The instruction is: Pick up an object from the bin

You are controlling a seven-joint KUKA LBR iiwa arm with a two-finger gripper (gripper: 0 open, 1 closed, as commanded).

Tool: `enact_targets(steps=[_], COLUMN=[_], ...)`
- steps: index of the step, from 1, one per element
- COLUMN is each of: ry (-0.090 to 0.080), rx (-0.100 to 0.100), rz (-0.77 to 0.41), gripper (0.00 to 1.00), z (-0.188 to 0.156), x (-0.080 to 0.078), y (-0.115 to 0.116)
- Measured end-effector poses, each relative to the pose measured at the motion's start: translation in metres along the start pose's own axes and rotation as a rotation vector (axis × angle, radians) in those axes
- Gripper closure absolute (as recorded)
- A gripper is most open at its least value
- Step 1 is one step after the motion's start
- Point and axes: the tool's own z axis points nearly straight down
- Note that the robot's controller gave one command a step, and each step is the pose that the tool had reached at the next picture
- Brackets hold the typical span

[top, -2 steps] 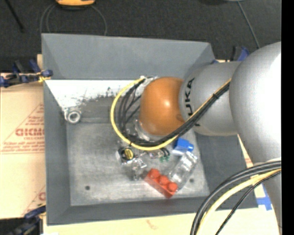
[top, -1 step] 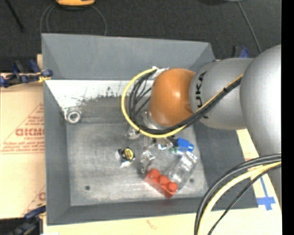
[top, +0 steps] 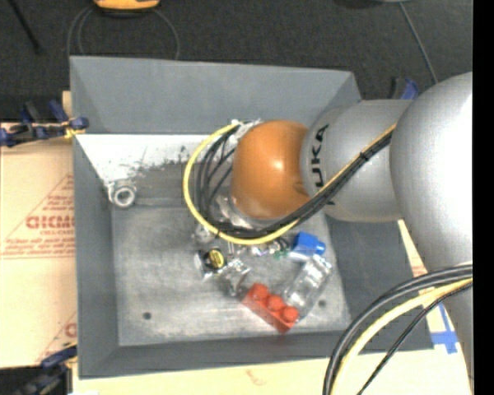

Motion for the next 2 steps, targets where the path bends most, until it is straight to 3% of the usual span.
enact_targets(steps=[1, 2], ry=[-0.005, -0.002], rx=[-0.001, 0.0], rz=[0.005, -0.202], gripper=[1.0, 1.0], z=[-0.002, -0.162], x=[-0.002, -0.039], y=[0.0, -0.027])
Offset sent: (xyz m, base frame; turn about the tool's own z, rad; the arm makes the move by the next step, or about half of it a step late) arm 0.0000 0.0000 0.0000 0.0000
